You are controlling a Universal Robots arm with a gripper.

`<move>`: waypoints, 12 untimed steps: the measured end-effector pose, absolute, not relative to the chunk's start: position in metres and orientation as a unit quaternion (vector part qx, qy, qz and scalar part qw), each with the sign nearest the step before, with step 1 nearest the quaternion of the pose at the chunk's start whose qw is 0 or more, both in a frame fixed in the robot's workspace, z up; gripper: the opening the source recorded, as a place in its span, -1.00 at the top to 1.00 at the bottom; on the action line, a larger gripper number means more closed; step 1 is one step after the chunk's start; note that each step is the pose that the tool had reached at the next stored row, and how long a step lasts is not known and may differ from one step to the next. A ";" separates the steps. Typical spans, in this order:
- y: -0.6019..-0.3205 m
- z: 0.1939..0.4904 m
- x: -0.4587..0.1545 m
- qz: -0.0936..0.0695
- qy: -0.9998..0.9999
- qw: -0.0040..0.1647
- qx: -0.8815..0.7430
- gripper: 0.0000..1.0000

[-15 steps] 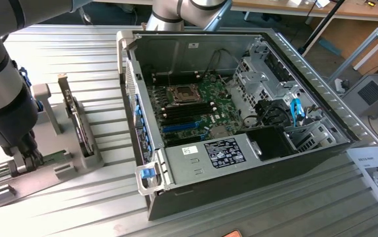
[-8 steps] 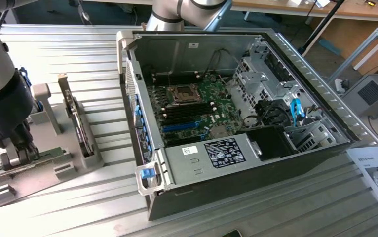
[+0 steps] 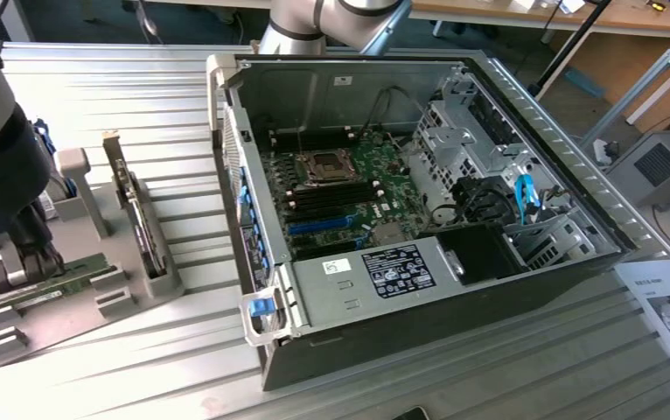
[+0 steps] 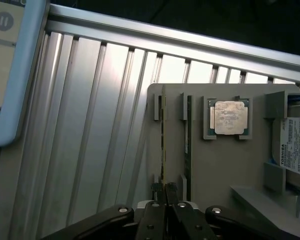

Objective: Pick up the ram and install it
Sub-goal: 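Pick up the ram and move it above insertion slot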

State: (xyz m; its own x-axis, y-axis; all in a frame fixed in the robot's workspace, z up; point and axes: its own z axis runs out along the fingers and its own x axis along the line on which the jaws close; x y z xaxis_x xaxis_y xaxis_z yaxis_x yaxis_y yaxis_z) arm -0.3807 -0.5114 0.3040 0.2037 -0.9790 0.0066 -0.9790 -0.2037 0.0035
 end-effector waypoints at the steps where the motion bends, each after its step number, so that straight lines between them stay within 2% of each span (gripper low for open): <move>1: -0.511 0.308 -0.381 0.001 -0.631 0.003 0.776 0.76; 12: -0.511 0.324 -0.381 0.001 -0.631 0.003 0.776 0.76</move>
State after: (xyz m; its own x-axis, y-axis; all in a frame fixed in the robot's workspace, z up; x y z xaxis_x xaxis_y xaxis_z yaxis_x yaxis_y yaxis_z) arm -0.3807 -0.5114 0.3237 0.2038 -0.9790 0.0065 -0.9790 -0.2037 0.0035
